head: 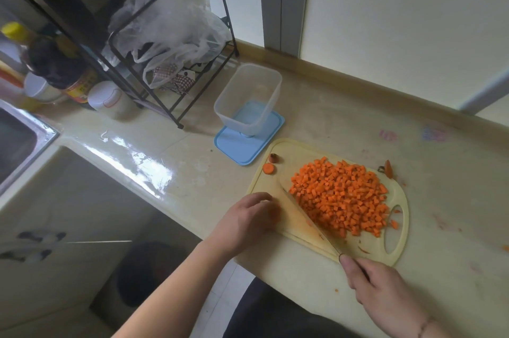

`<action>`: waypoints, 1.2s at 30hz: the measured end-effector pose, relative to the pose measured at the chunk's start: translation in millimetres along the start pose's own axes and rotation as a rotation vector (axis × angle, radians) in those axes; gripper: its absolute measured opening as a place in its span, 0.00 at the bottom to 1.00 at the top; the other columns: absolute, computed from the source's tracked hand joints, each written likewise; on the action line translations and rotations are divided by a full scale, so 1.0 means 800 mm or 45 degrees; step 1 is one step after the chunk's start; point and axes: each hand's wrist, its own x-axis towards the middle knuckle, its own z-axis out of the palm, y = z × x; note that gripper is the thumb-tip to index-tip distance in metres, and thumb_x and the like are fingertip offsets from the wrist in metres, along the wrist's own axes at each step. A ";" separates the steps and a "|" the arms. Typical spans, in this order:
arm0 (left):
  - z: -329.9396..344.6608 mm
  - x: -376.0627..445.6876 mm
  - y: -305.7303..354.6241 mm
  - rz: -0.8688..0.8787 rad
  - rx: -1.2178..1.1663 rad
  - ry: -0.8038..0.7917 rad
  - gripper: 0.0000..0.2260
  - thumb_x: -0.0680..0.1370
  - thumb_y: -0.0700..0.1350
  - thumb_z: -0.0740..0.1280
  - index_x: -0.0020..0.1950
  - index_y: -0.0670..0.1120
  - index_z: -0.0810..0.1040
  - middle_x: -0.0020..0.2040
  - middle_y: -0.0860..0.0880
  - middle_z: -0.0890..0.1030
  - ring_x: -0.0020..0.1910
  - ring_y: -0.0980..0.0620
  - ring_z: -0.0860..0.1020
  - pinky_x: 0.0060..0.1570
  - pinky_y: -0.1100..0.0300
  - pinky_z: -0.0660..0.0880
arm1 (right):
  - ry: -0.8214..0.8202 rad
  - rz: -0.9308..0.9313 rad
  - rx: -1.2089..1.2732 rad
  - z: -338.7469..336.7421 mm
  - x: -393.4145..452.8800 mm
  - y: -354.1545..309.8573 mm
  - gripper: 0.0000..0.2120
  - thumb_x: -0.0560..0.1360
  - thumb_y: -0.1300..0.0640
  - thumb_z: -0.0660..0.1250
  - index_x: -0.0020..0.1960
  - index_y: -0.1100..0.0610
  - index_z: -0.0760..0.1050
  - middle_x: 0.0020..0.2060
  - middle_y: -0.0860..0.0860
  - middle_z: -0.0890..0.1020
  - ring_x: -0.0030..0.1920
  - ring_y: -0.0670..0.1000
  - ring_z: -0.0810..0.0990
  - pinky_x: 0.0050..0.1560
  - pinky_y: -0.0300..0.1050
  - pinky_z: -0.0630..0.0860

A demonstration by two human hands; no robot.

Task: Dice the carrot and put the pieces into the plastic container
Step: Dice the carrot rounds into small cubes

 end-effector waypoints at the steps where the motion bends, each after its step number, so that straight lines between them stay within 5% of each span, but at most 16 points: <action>1: 0.000 0.003 -0.001 0.032 0.000 -0.023 0.11 0.78 0.45 0.71 0.58 0.43 0.83 0.58 0.45 0.81 0.53 0.49 0.80 0.52 0.57 0.80 | -0.023 0.004 0.013 0.003 0.003 -0.001 0.25 0.77 0.42 0.59 0.31 0.60 0.69 0.21 0.48 0.70 0.25 0.44 0.68 0.35 0.46 0.72; 6: 0.011 0.007 0.006 -0.002 -0.006 0.035 0.08 0.78 0.44 0.69 0.52 0.42 0.84 0.52 0.46 0.81 0.47 0.51 0.81 0.47 0.58 0.81 | -0.051 0.008 0.012 0.012 0.013 -0.006 0.23 0.78 0.42 0.58 0.30 0.56 0.69 0.21 0.45 0.73 0.24 0.42 0.70 0.34 0.43 0.69; 17: 0.039 0.013 0.032 -0.157 -0.103 0.285 0.13 0.75 0.34 0.74 0.59 0.42 0.82 0.56 0.47 0.81 0.53 0.60 0.76 0.55 0.74 0.74 | -0.014 -0.032 0.012 0.008 0.022 -0.005 0.28 0.73 0.35 0.54 0.33 0.61 0.70 0.22 0.48 0.68 0.25 0.45 0.67 0.32 0.45 0.67; 21: 0.044 0.011 0.032 -0.162 -0.011 0.361 0.09 0.79 0.46 0.68 0.56 0.45 0.83 0.51 0.50 0.83 0.48 0.52 0.79 0.49 0.60 0.77 | -0.027 -0.012 0.038 0.007 0.021 -0.006 0.29 0.69 0.32 0.52 0.32 0.59 0.70 0.21 0.48 0.69 0.24 0.44 0.66 0.31 0.43 0.66; 23: 0.044 0.012 0.030 -0.171 -0.008 0.401 0.09 0.79 0.48 0.68 0.56 0.46 0.84 0.49 0.51 0.84 0.47 0.55 0.78 0.49 0.62 0.75 | -0.032 -0.004 0.056 0.008 0.022 -0.006 0.29 0.69 0.31 0.52 0.32 0.57 0.69 0.21 0.47 0.69 0.24 0.44 0.66 0.31 0.44 0.66; 26: 0.043 0.009 0.029 -0.159 -0.048 0.400 0.09 0.77 0.42 0.73 0.57 0.47 0.83 0.49 0.51 0.84 0.47 0.57 0.78 0.50 0.66 0.75 | -0.036 -0.011 0.066 0.008 0.023 -0.004 0.31 0.68 0.30 0.51 0.32 0.59 0.69 0.21 0.48 0.68 0.24 0.44 0.66 0.31 0.44 0.66; 32: 0.045 0.005 0.029 -0.276 -0.240 0.297 0.16 0.78 0.37 0.70 0.60 0.55 0.80 0.54 0.55 0.83 0.54 0.52 0.81 0.53 0.49 0.81 | -0.038 -0.020 0.061 0.010 0.024 -0.001 0.34 0.67 0.29 0.50 0.34 0.62 0.68 0.22 0.48 0.66 0.25 0.45 0.65 0.31 0.44 0.64; 36: 0.035 0.009 0.027 -0.168 -0.177 0.269 0.15 0.77 0.33 0.71 0.60 0.48 0.82 0.57 0.52 0.81 0.55 0.54 0.80 0.55 0.58 0.80 | -0.051 -0.007 0.078 0.010 0.024 0.000 0.32 0.67 0.29 0.51 0.33 0.60 0.68 0.22 0.47 0.66 0.25 0.45 0.65 0.31 0.43 0.64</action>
